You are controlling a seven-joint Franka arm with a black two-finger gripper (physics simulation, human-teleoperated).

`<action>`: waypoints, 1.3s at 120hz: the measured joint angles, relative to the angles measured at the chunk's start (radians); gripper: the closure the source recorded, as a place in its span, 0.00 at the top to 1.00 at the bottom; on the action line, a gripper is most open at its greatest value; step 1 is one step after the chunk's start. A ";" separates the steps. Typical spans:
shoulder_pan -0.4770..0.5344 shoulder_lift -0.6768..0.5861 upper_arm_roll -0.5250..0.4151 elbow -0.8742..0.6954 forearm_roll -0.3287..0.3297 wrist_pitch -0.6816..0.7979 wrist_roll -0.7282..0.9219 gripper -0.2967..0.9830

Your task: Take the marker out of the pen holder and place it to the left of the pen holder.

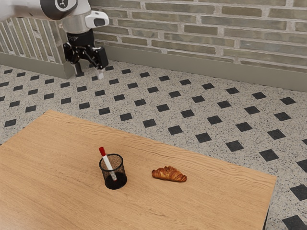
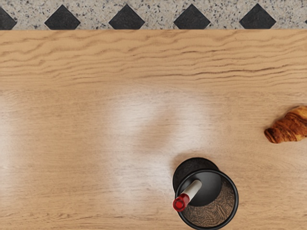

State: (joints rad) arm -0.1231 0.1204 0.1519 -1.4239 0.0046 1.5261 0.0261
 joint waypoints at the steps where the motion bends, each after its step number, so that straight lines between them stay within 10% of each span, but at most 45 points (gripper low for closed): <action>1: 0.000 0.000 0.000 0.000 0.000 0.000 0.000 0.77; 57: 0.001 0.029 -0.007 0.034 -0.004 0.021 0.004 0.77; 105: 0.003 0.114 0.046 -0.253 -0.022 0.271 0.017 0.77; 156: 0.005 0.068 0.088 -0.502 -0.219 0.461 0.051 0.77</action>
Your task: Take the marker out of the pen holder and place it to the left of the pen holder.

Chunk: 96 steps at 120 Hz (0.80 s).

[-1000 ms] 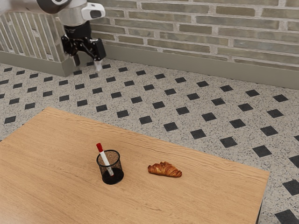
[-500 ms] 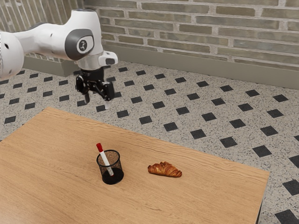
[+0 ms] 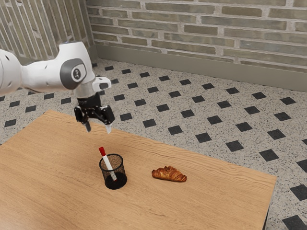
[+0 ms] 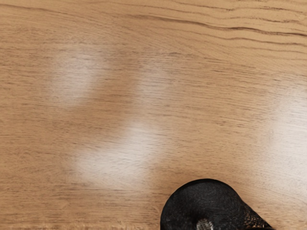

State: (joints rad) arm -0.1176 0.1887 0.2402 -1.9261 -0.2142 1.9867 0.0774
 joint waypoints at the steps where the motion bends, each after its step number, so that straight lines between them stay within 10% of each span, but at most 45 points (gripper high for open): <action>1: 0.000 -0.002 0.000 -0.008 -0.004 0.004 0.001 0.77; 96: -0.009 -0.119 -0.045 -0.245 -0.066 0.113 0.050 0.76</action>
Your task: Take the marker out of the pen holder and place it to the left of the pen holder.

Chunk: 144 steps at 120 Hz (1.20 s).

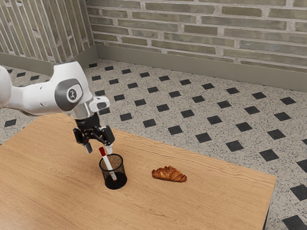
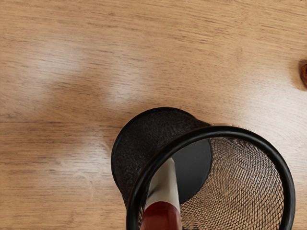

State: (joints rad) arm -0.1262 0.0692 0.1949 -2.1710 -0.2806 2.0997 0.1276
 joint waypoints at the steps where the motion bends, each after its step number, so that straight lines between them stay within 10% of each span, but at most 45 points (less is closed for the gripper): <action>1: 0.000 0.002 0.000 0.002 0.000 0.000 0.000 0.76; 60: 0.007 0.015 -0.031 0.029 0.004 -0.002 0.011 0.24; 89: 0.001 -0.030 -0.045 0.096 0.074 -0.065 0.004 0.18; 144: 0.008 0.183 0.029 0.479 0.307 -0.646 -0.023 0.16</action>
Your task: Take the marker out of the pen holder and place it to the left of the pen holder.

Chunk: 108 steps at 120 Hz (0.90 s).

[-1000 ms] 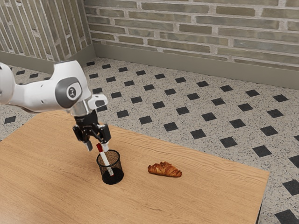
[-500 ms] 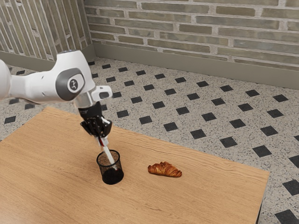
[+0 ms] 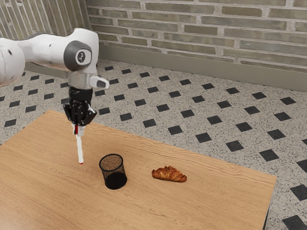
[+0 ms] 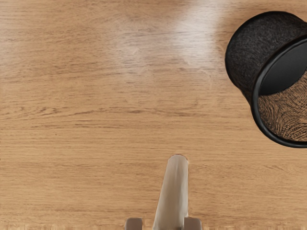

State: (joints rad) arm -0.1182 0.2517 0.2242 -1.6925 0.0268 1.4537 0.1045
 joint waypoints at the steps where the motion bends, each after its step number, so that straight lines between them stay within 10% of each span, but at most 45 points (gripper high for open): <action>1: 0.000 0.007 0.003 0.003 0.003 -0.008 -0.001 0.16; 50: 0.006 0.376 0.058 0.159 0.044 -0.280 -0.042 0.17; 69: 0.022 0.399 0.062 0.173 0.016 -0.306 -0.047 0.45; 108: 0.022 0.053 0.019 0.201 -0.067 -0.085 -0.060 0.70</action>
State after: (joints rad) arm -0.0967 0.3045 0.2434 -1.4919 -0.0402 1.3690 0.0444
